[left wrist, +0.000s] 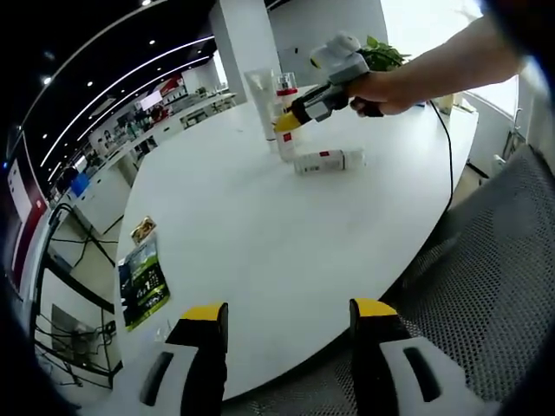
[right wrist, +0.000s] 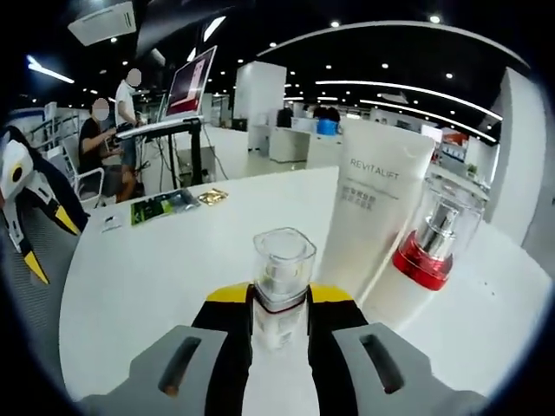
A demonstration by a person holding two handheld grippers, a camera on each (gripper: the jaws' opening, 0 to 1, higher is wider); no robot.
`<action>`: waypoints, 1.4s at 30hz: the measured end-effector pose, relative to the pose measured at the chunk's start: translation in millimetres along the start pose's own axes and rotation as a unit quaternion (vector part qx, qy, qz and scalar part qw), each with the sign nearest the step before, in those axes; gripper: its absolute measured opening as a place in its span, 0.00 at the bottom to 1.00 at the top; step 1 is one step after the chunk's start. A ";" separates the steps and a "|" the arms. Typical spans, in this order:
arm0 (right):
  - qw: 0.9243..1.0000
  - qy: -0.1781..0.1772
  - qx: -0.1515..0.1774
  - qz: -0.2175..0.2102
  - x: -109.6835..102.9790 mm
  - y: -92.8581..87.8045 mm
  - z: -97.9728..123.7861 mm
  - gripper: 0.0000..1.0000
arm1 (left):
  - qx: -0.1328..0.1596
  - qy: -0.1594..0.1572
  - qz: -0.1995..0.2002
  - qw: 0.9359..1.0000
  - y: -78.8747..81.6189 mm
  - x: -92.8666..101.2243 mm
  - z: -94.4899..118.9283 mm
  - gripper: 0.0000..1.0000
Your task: Arrange the skincare products in the storage area until every visible bottle or jar stands upright without overlapping.
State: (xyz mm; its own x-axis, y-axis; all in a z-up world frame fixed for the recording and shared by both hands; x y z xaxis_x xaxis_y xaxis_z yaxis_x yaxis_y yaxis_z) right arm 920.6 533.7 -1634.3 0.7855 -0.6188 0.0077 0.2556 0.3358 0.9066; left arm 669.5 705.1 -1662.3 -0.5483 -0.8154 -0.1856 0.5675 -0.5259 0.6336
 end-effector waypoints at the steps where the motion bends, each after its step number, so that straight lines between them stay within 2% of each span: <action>1: 1.000 -0.002 0.001 -0.004 1.6 -0.3 0.4 0.21 | 0.000 0.000 0.000 1.000 0.0 -0.1 0.0 0.58; 12: 1.000 -0.010 -0.011 -0.023 7.0 1.2 -0.3 0.21 | 0.000 -0.001 -0.003 1.000 -0.1 0.4 -0.1 0.54; 15: 0.999 -0.014 -0.022 -0.021 7.5 -2.3 -0.7 0.21 | -0.001 -0.001 -0.001 1.000 -0.4 0.1 -0.4 0.54; 23: 0.999 -0.020 -0.027 -0.039 7.0 -7.4 2.2 0.24 | 0.000 0.000 -0.002 1.000 0.0 0.0 -0.2 0.54; 42: 0.997 -0.028 -0.035 -0.060 10.1 -11.0 5.3 0.19 | -0.003 -0.001 -0.004 1.000 -0.8 0.4 0.2 0.54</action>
State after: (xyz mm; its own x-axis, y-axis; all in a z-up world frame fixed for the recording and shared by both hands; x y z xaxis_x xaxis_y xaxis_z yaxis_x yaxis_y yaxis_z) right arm 922.7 520.0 -1641.9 0.7145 -0.6957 -0.0734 0.3860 0.3045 0.8708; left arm 668.7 705.3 -1662.8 -0.5538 -0.8109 -0.1893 0.5673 -0.5338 0.6271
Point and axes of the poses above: the point that each gripper's makers call its tool centre point, and the gripper's own axes: z roughly backward along the fingers, x roughly to its right, y roughly out of its top, the point moved 3 cm from there along z, roughly backward along the fingers, and after that the axes turned 5 degrees about -z, right-handed, at the moved point
